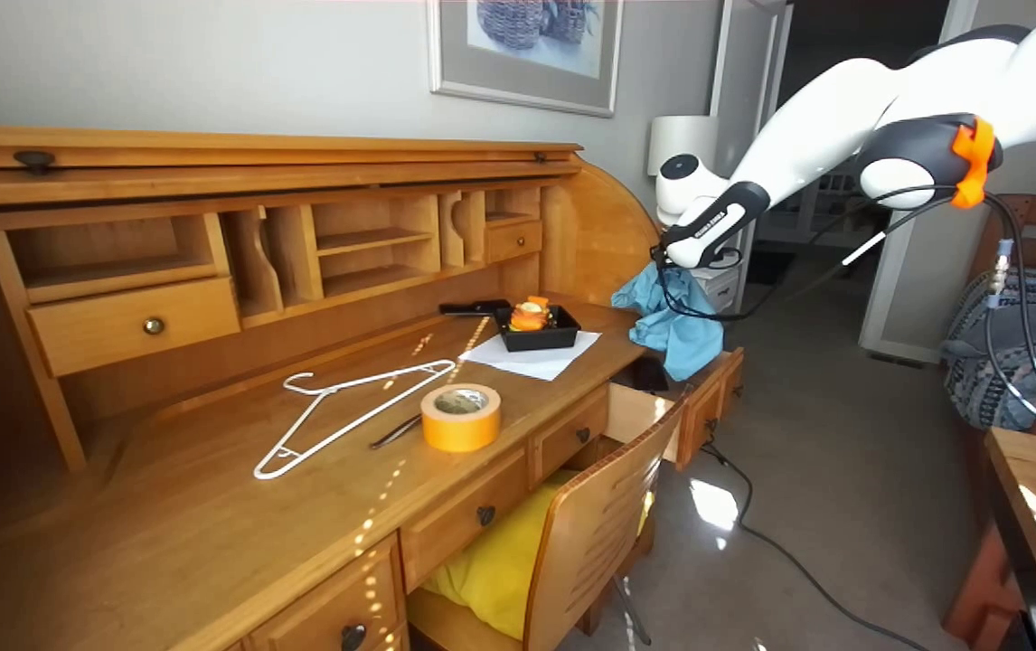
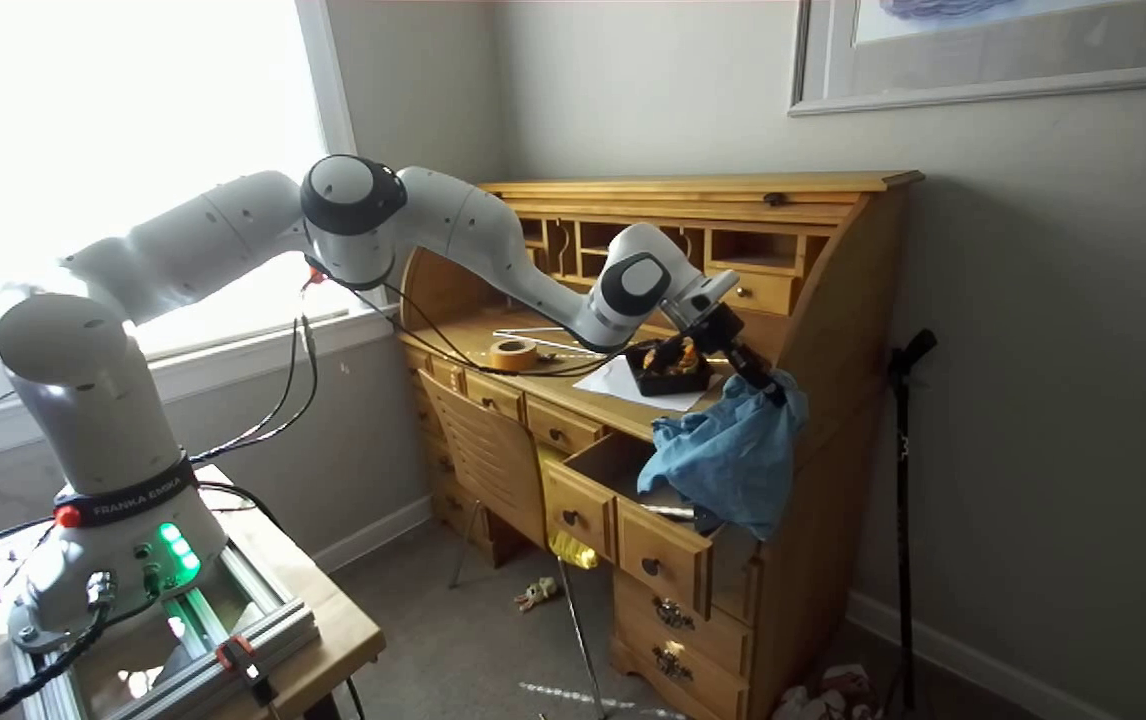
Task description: Use the blue cloth to wipe the right side of the cupboard
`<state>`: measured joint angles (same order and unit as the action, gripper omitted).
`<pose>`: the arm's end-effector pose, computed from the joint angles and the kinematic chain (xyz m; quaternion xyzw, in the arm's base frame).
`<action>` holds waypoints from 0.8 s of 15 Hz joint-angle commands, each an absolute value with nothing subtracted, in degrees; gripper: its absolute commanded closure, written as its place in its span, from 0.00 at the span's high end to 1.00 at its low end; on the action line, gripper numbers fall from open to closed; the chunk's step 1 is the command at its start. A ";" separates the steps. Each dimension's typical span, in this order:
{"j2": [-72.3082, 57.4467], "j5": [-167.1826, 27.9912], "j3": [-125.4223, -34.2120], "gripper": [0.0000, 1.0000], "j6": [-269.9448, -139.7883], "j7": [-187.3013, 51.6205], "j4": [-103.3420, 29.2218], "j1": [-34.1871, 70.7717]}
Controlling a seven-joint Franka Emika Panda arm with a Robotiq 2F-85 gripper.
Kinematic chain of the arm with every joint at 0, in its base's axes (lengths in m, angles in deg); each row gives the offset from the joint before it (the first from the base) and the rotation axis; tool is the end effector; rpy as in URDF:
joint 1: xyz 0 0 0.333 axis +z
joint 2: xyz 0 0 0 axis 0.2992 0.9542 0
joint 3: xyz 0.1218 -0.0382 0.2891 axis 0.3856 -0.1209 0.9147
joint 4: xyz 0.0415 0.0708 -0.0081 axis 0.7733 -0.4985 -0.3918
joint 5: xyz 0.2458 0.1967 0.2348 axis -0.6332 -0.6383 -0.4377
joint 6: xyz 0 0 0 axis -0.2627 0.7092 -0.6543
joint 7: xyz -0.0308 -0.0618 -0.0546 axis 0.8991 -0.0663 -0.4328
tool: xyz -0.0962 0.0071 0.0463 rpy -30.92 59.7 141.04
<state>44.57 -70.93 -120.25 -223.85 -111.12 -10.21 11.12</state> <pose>0.6799 -0.4320 0.2280 0.7807 -0.4745 0.2759 0.2988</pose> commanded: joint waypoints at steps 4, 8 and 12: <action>45.99 -71.08 -126.81 0.01 -225.85 -120.59 -1.83 12.75; 47.41 -71.05 -131.60 0.01 -229.06 -126.15 2.51 13.66; 49.32 -71.42 -133.94 0.01 -227.09 -132.58 5.47 14.03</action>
<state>45.87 -70.92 -131.86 -227.97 -127.59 1.09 14.63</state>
